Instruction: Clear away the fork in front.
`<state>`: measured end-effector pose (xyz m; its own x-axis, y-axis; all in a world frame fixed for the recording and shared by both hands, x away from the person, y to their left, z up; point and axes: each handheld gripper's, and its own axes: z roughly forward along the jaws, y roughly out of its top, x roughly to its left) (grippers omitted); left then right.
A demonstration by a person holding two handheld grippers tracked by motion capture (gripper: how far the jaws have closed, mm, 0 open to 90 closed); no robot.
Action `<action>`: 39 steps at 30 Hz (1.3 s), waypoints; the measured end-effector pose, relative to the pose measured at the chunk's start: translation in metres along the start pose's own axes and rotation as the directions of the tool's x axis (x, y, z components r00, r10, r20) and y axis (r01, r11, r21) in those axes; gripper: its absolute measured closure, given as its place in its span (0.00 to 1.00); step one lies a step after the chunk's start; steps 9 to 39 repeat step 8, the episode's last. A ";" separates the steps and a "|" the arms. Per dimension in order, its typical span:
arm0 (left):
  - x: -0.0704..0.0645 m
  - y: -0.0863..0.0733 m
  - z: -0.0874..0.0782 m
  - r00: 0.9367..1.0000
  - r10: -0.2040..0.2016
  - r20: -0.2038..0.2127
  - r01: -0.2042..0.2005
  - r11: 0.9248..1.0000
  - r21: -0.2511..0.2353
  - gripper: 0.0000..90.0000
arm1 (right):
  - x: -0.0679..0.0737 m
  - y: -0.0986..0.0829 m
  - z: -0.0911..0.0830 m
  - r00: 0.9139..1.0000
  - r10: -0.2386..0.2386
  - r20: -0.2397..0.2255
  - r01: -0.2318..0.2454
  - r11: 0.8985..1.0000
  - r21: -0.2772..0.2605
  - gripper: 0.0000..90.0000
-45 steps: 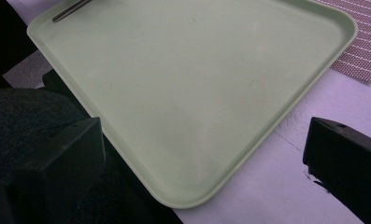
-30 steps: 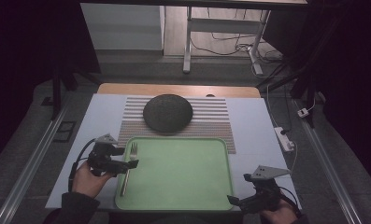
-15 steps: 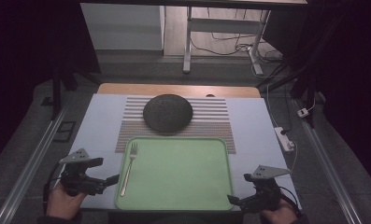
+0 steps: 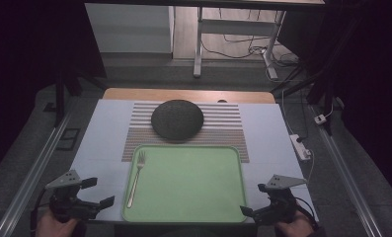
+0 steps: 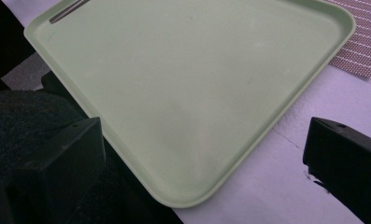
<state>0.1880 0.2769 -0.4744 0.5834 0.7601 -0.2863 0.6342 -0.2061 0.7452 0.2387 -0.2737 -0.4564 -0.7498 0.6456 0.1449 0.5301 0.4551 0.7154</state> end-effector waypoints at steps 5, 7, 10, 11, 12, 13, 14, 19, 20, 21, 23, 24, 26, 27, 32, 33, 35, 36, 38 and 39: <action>-0.001 -0.003 -0.003 1.000 -0.002 -0.012 0.002 1.000 0.019 0.00 | 0.000 0.000 0.000 1.000 -0.002 0.002 0.002 1.000 0.003 0.00; -0.001 -0.003 -0.004 1.000 0.001 -0.005 -0.001 1.000 0.010 0.00 | 0.000 0.000 0.000 1.000 -0.003 0.003 0.003 1.000 0.004 0.00; -0.001 -0.003 -0.004 1.000 -0.003 -0.003 0.003 1.000 0.012 0.00 | 0.000 0.000 0.001 1.000 -0.007 0.003 0.007 1.000 0.006 0.00; -0.001 -0.003 -0.004 1.000 -0.003 -0.003 0.003 1.000 0.012 0.00 | 0.000 0.000 0.001 1.000 -0.007 0.003 0.007 1.000 0.006 0.00; -0.001 -0.003 -0.004 1.000 -0.003 -0.003 0.003 1.000 0.012 0.00 | 0.000 0.000 0.001 1.000 -0.007 0.003 0.007 1.000 0.006 0.00; -0.001 -0.003 -0.004 1.000 -0.003 -0.003 0.003 1.000 0.012 0.00 | 0.000 0.000 0.001 1.000 -0.007 0.003 0.007 1.000 0.006 0.00; -0.001 -0.003 -0.004 1.000 -0.003 -0.003 0.003 1.000 0.012 0.00 | 0.000 0.000 0.001 1.000 -0.007 0.003 0.007 1.000 0.006 0.00; -0.001 -0.003 -0.004 1.000 -0.003 -0.003 0.003 1.000 0.012 0.00 | 0.000 0.000 0.001 1.000 -0.007 0.003 0.007 1.000 0.006 0.00; -0.001 -0.003 -0.004 1.000 -0.003 -0.003 0.003 1.000 0.012 0.00 | 0.000 0.000 0.001 1.000 -0.007 0.003 0.007 1.000 0.006 0.00; -0.001 -0.003 -0.004 1.000 -0.003 -0.003 0.003 1.000 0.012 0.00 | 0.000 0.000 0.001 1.000 -0.007 0.003 0.007 1.000 0.006 0.00; -0.001 -0.003 -0.004 1.000 -0.003 -0.003 0.003 1.000 0.012 0.00 | 0.000 0.000 0.001 1.000 -0.007 0.003 0.007 1.000 0.006 0.00; -0.001 -0.003 -0.004 1.000 -0.003 -0.003 0.003 1.000 0.012 0.00 | 0.000 0.000 0.001 1.000 -0.007 0.003 0.007 1.000 0.006 0.00; -0.001 -0.003 -0.004 1.000 -0.003 -0.003 0.003 1.000 0.012 0.00 | 0.000 0.000 0.001 1.000 -0.007 0.003 0.007 1.000 0.006 0.00; -0.001 -0.003 -0.004 1.000 -0.003 -0.003 0.003 1.000 0.012 0.00 | 0.000 0.000 0.001 1.000 -0.007 0.003 0.007 1.000 0.006 0.00; -0.001 -0.003 -0.004 1.000 -0.003 -0.003 0.003 1.000 0.012 0.00 | 0.000 0.000 0.001 1.000 -0.007 0.003 0.007 1.000 0.006 0.00; -0.001 -0.003 -0.004 1.000 -0.003 -0.003 0.003 1.000 0.012 0.00 | 0.000 0.000 0.001 1.000 -0.007 0.003 0.007 1.000 0.006 0.00; -0.001 -0.003 -0.004 1.000 -0.003 -0.003 0.003 1.000 0.012 0.00 | 0.000 0.000 0.001 1.000 -0.007 0.003 0.007 1.000 0.006 0.00; -0.001 -0.003 -0.004 1.000 -0.003 -0.003 0.003 1.000 0.012 0.00 | 0.000 0.000 0.001 1.000 -0.007 0.003 0.007 1.000 0.006 0.00; -0.001 -0.003 -0.004 1.000 -0.003 -0.003 0.003 1.000 0.012 0.00 | 0.000 0.000 0.001 1.000 -0.007 0.003 0.007 1.000 0.006 0.00; -0.001 -0.003 -0.004 1.000 -0.003 -0.003 0.003 1.000 0.012 0.00 | 0.000 0.000 0.001 1.000 -0.007 0.003 0.007 1.000 0.006 0.00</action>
